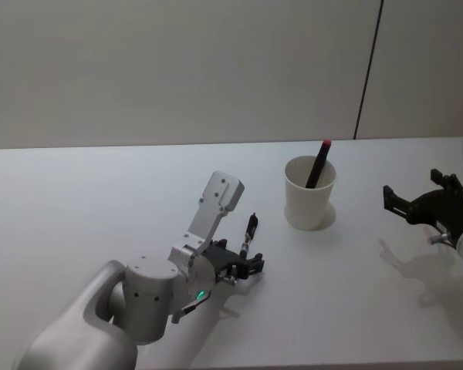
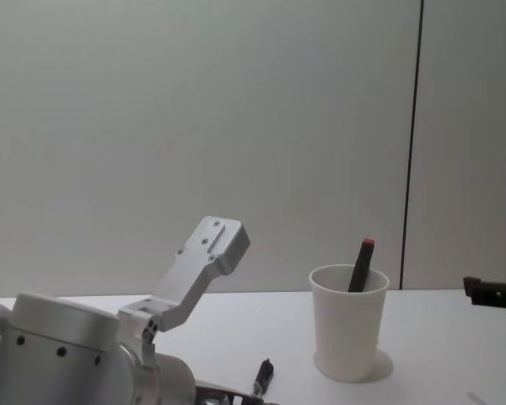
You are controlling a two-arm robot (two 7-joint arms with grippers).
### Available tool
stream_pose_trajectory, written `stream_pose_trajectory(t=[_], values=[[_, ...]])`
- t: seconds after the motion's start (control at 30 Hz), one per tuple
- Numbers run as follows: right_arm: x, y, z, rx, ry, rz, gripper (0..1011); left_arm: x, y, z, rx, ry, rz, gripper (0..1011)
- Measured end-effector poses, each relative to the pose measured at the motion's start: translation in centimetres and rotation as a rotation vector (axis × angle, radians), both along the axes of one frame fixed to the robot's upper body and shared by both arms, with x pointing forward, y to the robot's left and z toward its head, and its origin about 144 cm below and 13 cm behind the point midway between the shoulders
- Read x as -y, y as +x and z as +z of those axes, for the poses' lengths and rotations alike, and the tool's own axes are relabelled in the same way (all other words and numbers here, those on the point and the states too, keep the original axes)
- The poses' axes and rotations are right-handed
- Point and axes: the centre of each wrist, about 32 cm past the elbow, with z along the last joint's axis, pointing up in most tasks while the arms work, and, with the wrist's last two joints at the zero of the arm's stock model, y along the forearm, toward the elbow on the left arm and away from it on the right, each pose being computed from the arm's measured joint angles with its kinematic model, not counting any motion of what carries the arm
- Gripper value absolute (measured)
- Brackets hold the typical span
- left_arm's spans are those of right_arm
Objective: Place the pen into the pen holder.
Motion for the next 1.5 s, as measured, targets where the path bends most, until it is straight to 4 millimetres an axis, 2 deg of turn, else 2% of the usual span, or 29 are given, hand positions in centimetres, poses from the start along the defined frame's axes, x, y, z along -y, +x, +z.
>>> stream_pose_trajectory(t=[0.07,0.13,0.33,0.37,0.43,0.47,0.53,0.57,0.77,0.93,1.5], values=[[0.0,0.0,0.0,0.0,0.0,0.0,1001,0.03,0.02,-0.01,-0.002,-0.002,-0.001,854],[0.0,0.0,0.0,0.0,0.0,0.0,1001,0.06,0.02,-0.03,-0.004,-0.002,-0.002,761],[0.0,0.0,0.0,0.0,0.0,0.0,1001,0.16,0.03,-0.12,-0.013,-0.005,-0.004,563],[0.0,0.0,0.0,0.0,0.0,0.0,1001,0.17,0.03,-0.14,-0.015,-0.005,-0.004,563],[0.0,0.0,0.0,0.0,0.0,0.0,1001,0.23,0.02,-0.18,-0.019,-0.008,-0.004,468],[0.0,0.0,0.0,0.0,0.0,0.0,1001,0.23,0.02,-0.18,-0.019,-0.008,-0.004,468],[0.0,0.0,0.0,0.0,0.0,0.0,1001,0.29,0.01,-0.24,-0.022,-0.009,-0.004,408],[0.0,0.0,0.0,0.0,0.0,0.0,1001,0.29,0.01,-0.25,-0.023,-0.009,-0.004,339],[0.0,0.0,0.0,0.0,0.0,0.0,1002,0.38,0.0,-0.36,-0.032,-0.012,-0.005,172],[0.0,0.0,0.0,0.0,0.0,0.0,1001,0.44,0.01,-0.44,-0.037,-0.013,-0.006,130],[0.0,0.0,0.0,0.0,0.0,0.0,1001,0.03,-0.47,-0.22,0.0,-0.016,0.019,130]])
